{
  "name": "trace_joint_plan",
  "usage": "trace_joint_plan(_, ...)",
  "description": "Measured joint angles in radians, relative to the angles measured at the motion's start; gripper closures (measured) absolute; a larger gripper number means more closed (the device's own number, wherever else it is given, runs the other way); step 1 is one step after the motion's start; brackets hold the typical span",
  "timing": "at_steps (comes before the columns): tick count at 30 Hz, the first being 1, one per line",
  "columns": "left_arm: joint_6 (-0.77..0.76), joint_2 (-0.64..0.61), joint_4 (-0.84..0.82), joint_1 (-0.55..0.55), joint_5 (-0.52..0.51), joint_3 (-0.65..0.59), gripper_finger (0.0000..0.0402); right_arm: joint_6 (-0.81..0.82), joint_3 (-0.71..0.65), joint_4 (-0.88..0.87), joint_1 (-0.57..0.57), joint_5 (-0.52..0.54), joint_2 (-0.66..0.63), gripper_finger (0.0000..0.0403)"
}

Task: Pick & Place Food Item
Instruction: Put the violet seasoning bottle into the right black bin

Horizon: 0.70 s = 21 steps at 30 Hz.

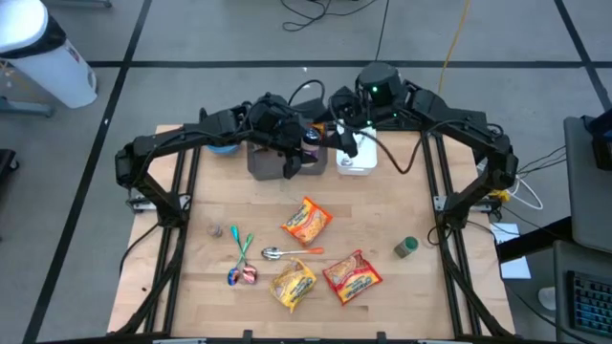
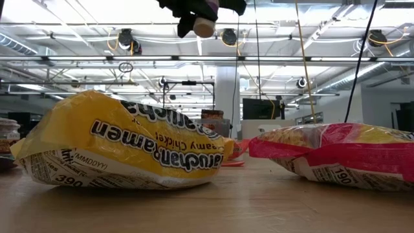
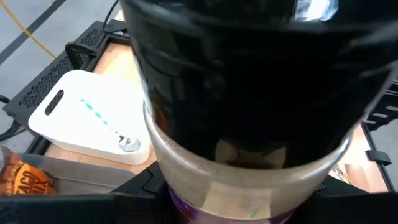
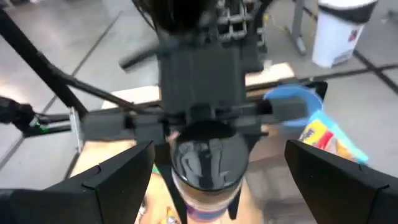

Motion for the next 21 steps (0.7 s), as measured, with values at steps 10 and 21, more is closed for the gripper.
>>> trace_joint_plan(10,-0.007,0.000,0.001,-0.001,-0.002,0.000,0.0220,0.007,0.002,0.004,0.008,0.021,0.025,0.0048)
trace_joint_plan(21,-0.008,0.000,0.002,-0.001,0.000,0.000,0.0220,0.006,0.001,-0.002,0.021,0.022,0.035,0.0053)
